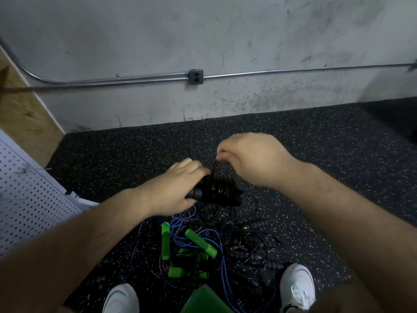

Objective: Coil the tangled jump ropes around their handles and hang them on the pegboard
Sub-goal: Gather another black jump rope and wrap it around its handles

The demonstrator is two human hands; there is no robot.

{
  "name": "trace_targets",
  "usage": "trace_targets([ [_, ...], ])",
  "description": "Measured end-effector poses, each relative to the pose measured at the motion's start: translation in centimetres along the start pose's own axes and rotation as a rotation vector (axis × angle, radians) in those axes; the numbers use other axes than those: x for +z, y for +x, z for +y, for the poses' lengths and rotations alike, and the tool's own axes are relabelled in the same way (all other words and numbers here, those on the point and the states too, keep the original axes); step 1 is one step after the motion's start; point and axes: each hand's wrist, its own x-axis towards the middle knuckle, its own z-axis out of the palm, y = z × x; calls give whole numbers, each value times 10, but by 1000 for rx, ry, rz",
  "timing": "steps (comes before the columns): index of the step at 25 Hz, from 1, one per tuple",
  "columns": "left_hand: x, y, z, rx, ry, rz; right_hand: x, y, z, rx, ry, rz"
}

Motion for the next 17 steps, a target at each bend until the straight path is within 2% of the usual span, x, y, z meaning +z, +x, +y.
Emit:
trace_targets([
  [3,-6,-5,26,92,-68,51,17,9,34,37,314,-83],
  [7,-20,-14,49,2,-296,185,19,2,41,223,987,-214],
  [8,-24,-15,51,-42,-341,225,19,-2,35,260,1000,-264],
  [10,-31,-13,46,-137,-361,313,24,-8,11,327,875,-366],
  [13,-36,-11,28,-255,-239,404,45,2,-27,303,901,-219],
  [17,-30,-10,16,-336,-284,388,59,13,-41,223,801,-63],
])
